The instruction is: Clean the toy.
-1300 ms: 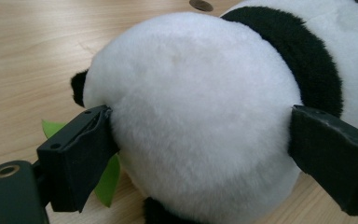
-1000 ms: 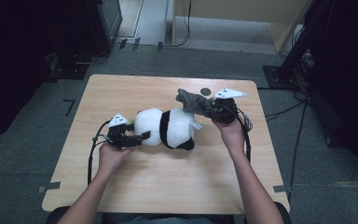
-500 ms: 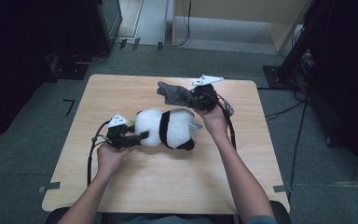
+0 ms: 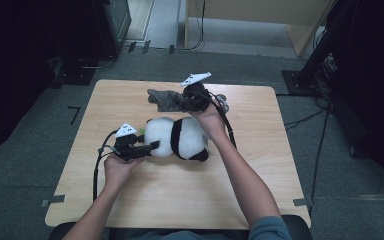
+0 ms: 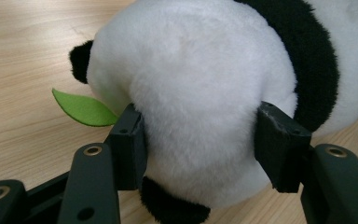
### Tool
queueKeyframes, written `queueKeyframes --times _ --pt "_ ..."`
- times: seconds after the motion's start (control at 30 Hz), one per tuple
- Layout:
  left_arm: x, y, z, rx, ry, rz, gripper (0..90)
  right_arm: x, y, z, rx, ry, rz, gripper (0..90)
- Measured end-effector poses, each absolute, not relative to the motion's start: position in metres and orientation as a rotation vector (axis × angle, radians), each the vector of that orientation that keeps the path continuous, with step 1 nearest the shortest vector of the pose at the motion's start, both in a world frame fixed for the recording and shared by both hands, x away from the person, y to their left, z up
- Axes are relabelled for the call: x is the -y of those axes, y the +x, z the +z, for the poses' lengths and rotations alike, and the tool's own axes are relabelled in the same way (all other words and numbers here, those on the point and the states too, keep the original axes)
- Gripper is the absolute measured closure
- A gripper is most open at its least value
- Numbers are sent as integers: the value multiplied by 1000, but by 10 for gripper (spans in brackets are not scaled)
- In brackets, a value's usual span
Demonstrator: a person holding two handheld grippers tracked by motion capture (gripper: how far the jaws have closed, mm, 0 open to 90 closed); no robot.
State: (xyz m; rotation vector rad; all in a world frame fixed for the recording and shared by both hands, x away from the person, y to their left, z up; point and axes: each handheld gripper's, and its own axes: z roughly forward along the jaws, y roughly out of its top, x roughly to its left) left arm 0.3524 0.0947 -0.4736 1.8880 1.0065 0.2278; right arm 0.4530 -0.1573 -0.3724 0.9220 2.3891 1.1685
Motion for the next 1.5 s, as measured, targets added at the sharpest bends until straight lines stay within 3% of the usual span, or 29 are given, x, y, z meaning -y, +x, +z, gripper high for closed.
queueKeyframes --times 0.6,1.5 --pt "-95 352 -473 -1016 1880 222 448 123 470 -400 -2574 874 1052 757" --pt "-96 353 -474 -1034 1882 208 469 185 480 -416 -2560 983 979 759"
